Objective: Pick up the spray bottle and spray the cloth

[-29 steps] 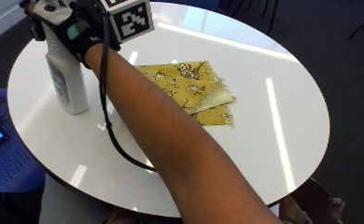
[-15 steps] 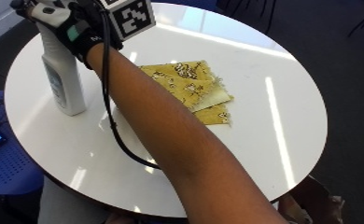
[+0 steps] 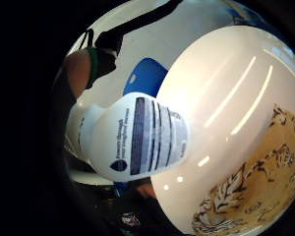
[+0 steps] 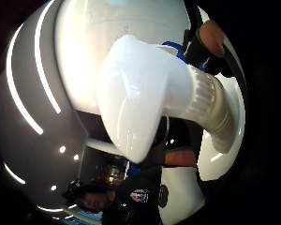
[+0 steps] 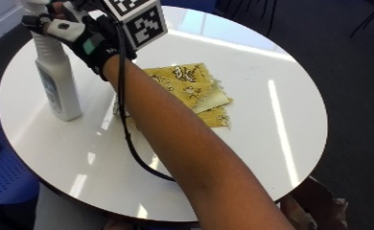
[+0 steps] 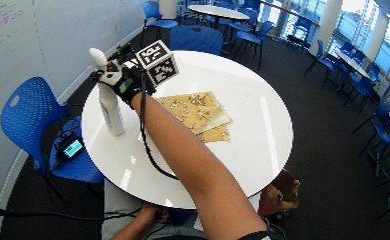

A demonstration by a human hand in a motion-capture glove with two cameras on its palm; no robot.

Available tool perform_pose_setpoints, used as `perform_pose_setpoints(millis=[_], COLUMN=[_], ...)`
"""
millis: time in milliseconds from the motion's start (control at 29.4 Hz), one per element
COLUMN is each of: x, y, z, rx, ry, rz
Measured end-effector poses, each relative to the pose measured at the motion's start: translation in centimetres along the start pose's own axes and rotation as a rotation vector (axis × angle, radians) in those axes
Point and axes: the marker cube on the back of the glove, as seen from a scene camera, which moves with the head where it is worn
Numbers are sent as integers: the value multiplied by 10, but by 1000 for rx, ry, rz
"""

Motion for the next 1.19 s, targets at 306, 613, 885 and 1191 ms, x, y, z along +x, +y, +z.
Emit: perform_pose_setpoints(millis=[306,613,885,1191], x=[19,28,15,-1], y=[17,58,108,143], z=[-18,-33,-16,-11], rx=[-23,-97,-192,-218], ry=[117,354,589,807], rz=[2,-58,-219,-328])
